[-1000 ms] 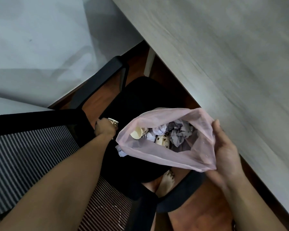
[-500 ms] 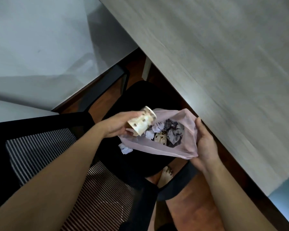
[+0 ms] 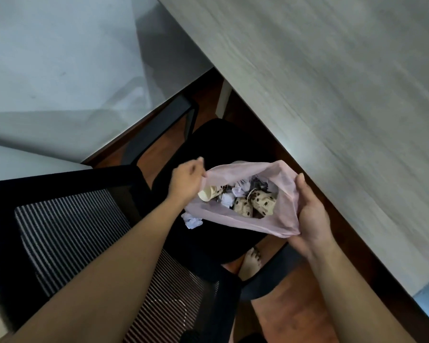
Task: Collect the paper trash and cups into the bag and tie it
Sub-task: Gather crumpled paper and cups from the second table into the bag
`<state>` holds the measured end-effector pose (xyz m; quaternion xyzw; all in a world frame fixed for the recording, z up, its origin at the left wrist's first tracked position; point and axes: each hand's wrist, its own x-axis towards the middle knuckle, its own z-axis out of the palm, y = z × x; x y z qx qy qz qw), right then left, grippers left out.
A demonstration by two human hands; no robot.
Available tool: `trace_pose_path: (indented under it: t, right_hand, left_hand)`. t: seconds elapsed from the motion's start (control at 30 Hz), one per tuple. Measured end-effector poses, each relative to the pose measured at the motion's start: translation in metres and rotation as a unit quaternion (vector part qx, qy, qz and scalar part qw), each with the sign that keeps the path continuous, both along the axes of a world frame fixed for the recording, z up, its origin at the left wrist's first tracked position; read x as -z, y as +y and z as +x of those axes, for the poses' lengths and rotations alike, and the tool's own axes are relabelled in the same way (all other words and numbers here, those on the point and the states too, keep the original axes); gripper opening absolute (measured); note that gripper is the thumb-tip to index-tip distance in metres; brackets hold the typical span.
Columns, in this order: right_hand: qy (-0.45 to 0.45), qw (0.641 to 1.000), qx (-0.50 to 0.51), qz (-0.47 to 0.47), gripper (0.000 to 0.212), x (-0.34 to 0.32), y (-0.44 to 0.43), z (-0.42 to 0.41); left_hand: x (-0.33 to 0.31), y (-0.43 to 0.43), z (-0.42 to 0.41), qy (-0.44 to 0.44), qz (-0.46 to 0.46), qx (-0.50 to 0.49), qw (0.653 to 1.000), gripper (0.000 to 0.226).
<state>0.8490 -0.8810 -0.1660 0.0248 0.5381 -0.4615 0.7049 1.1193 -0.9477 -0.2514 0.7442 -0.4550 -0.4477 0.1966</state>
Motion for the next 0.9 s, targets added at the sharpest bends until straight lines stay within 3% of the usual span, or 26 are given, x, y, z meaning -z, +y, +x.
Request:
trace_pose_path:
  t: [0.07, 0.13, 0.17, 0.27, 0.4, 0.47, 0.6, 0.67, 0.9]
  right_hand:
    - [0.001, 1.000, 0.005, -0.006, 0.063, 0.003, 0.001, -0.004]
    - [-0.005, 1.000, 0.016, -0.024, 0.063, 0.005, 0.000, -0.011]
    - [0.000, 0.999, 0.021, -0.031, 0.061, 0.003, -0.001, -0.014]
    - [0.016, 0.998, 0.034, -0.044, 0.056, -0.008, -0.006, -0.024]
    - [0.018, 0.998, 0.013, -0.061, 0.062, -0.025, -0.008, -0.026]
    - [0.013, 0.998, 0.007, -0.067, 0.064, -0.026, -0.008, -0.027]
    - [0.015, 0.998, 0.011, -0.060, 0.058, -0.018, -0.005, -0.031]
    - [0.010, 0.998, 0.002, -0.059, 0.056, -0.013, -0.002, -0.033]
    - [0.016, 0.999, 0.003, -0.052, 0.053, -0.015, 0.005, -0.028]
  left_hand:
    - [0.026, 0.004, 0.027, -0.115, -0.010, 0.004, 0.993, 0.042]
    - [0.056, 0.011, 0.052, -0.183, 0.074, 0.076, 0.977, 0.019]
    - [0.068, 0.016, 0.060, -0.203, 0.142, 0.133, 0.960, 0.020]
    - [0.083, 0.029, 0.062, -0.212, 0.279, 0.297, 0.888, 0.051]
    - [0.102, 0.045, 0.038, -0.197, 0.294, 0.342, 0.871, 0.091]
    - [0.113, 0.061, 0.031, -0.192, 0.309, 0.307, 0.879, 0.092]
    - [0.135, 0.080, 0.021, -0.137, 0.308, 0.102, 0.936, 0.050]
    - [0.138, 0.074, 0.026, -0.147, 0.298, 0.073, 0.940, 0.049]
    - [0.087, 0.021, 0.058, -0.181, 0.250, 0.140, 0.941, 0.036]
